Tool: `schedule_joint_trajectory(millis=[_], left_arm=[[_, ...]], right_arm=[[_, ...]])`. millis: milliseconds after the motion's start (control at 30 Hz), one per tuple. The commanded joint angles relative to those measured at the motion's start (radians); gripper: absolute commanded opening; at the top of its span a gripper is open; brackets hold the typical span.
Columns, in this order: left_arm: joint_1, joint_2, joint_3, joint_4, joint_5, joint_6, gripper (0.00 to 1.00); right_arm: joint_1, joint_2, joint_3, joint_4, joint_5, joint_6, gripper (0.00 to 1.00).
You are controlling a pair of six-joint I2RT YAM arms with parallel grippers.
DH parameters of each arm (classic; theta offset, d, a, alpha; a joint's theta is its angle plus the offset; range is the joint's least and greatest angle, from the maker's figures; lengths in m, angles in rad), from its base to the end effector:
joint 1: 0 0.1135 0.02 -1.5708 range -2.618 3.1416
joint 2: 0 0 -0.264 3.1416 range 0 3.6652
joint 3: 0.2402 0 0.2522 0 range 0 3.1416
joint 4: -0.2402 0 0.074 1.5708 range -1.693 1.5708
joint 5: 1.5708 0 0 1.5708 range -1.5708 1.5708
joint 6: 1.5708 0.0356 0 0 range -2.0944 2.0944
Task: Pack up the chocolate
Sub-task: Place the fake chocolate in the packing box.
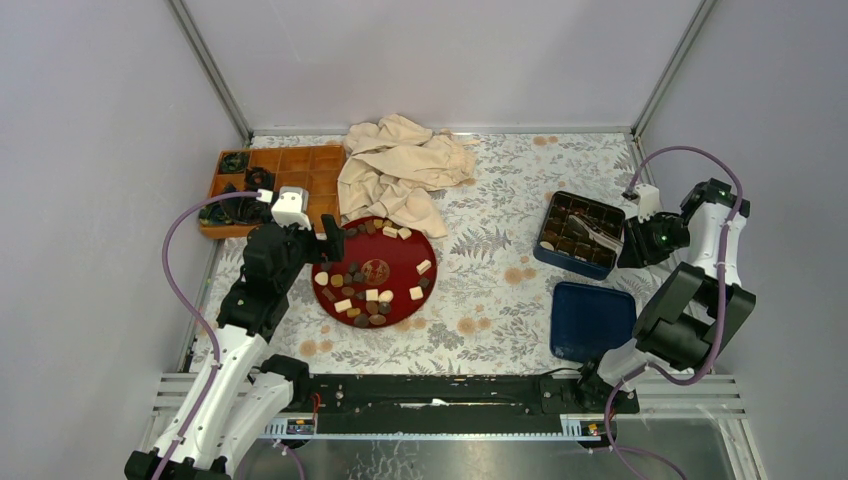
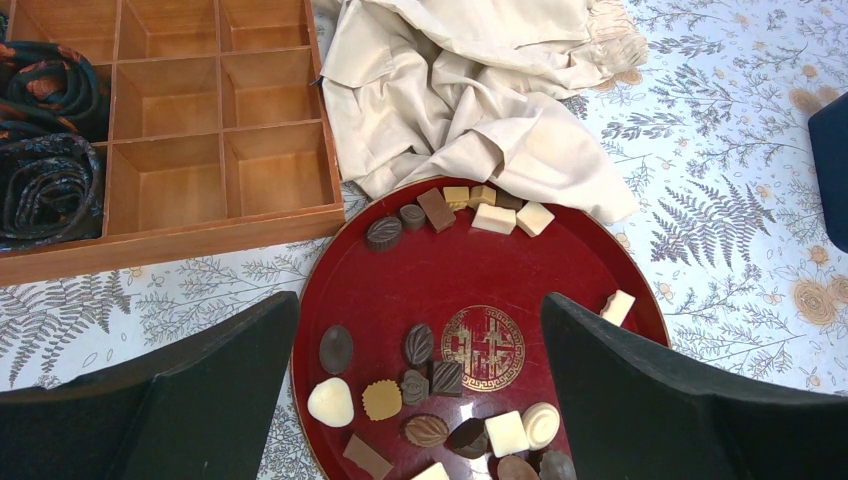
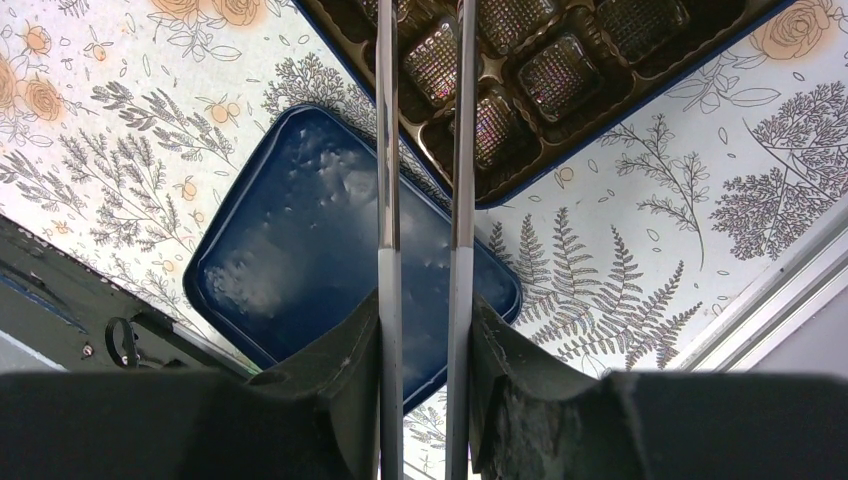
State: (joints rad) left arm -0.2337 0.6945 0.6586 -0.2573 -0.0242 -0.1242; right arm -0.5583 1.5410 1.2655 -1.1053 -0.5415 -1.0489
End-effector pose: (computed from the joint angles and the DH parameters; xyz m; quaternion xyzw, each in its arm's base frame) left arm 0.1646 -0.0383 0.3020 0.0367 0.8019 -0.0966 0.5884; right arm 0.2505 -0.1348 0.2659 -0.2575 0.9244 0.1190 0.2551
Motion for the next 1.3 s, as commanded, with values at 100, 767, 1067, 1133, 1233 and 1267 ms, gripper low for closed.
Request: schedule_joint_trajectory(millis=[100, 767, 1067, 1133, 1233, 1267], left_arm=[[0.008, -0.003, -0.007, 0.054, 0.009, 0.01, 0.98], [0.008, -0.004, -0.007, 0.053, 0.007, 0.011, 0.98], [0.008, -0.001, -0.006, 0.053, 0.009, 0.009, 0.98], [0.008, -0.001, -0.007, 0.053, 0.007, 0.009, 0.98], [0.009, 0.001, -0.007, 0.053, 0.007, 0.009, 0.98], [0.008, 0.003, -0.006, 0.052, 0.006, 0.009, 0.98]], right_arm=[[-0.004, 0.02, 0.004, 0.01, -0.014, 0.011, 0.29], [-0.003, 0.017, 0.029, -0.019, -0.035, -0.001, 0.39], [0.001, -0.046, 0.096, -0.164, -0.259, -0.157, 0.37], [0.014, -0.064, 0.098, -0.192, -0.322, -0.192, 0.37], [0.073, -0.097, 0.086, -0.203, -0.388, -0.231, 0.37], [0.102, -0.109, 0.081, -0.197, -0.405, -0.234, 0.37]])
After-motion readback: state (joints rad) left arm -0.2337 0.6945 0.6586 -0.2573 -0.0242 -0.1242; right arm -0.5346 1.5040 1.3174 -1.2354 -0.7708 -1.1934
